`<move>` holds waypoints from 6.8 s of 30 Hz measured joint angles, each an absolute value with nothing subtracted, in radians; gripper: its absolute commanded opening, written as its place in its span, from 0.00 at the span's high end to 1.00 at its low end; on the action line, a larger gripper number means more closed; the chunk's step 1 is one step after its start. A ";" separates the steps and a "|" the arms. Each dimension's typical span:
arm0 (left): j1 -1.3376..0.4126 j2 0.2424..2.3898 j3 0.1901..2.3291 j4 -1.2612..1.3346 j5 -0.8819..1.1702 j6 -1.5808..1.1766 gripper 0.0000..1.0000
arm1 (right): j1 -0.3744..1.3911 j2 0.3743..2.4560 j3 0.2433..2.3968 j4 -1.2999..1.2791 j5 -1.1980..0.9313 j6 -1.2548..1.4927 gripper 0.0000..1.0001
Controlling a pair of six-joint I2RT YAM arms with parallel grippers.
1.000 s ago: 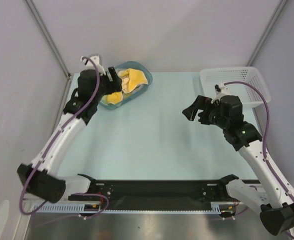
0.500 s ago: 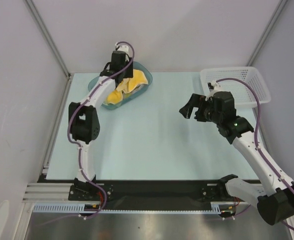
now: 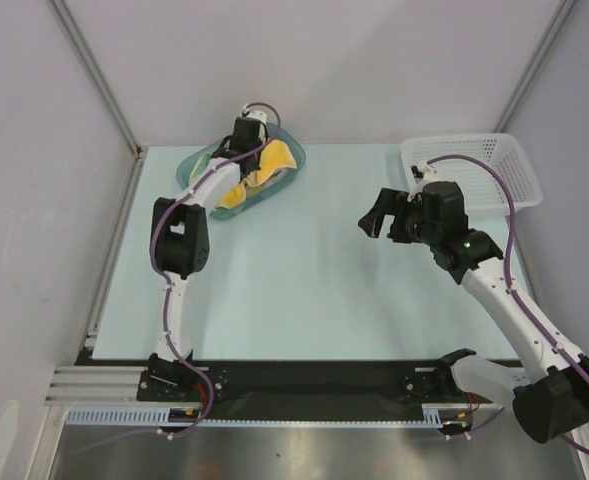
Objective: Fold and stack the towels
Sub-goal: Grab crumpled towel, then move the towel to the center of the board, then flatten out the crumpled towel, then fold the towel
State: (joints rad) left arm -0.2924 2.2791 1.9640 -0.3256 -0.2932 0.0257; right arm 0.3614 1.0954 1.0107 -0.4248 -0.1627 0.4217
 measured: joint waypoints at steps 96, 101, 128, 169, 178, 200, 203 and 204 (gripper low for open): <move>-0.669 2.160 1.548 -0.297 0.056 -0.255 0.93 | 0.153 1.491 0.634 0.024 -0.042 0.559 0.71; -0.669 2.160 1.548 -0.300 0.111 -0.269 1.00 | 0.153 1.491 0.634 0.030 -0.067 0.559 1.00; -0.634 0.933 1.317 -0.263 0.188 -0.371 1.00 | 0.428 0.795 1.215 -0.237 -0.159 0.347 1.00; -0.405 1.928 1.563 -0.167 0.223 -0.268 1.00 | 0.182 1.655 0.976 0.393 -0.349 0.254 1.00; -0.406 1.747 1.299 -0.139 0.239 -0.281 1.00 | 0.211 1.494 0.839 0.311 -0.295 0.293 1.00; -0.585 1.267 0.627 -0.095 0.192 -0.453 1.00 | 0.404 0.962 0.387 -0.043 -0.213 0.481 1.00; -0.595 1.235 0.614 -0.088 0.182 -0.455 1.00 | 0.413 0.932 0.360 -0.041 -0.214 0.508 1.00; -0.597 1.229 0.611 -0.084 0.180 -0.456 0.99 | 0.417 0.927 0.354 -0.042 -0.215 0.518 1.00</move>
State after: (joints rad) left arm -0.5972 1.2293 0.6109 -0.0845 0.1799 -0.4557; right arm 0.4168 0.9268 0.3538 -0.0418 -0.2146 0.5182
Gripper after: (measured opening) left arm 0.008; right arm 0.029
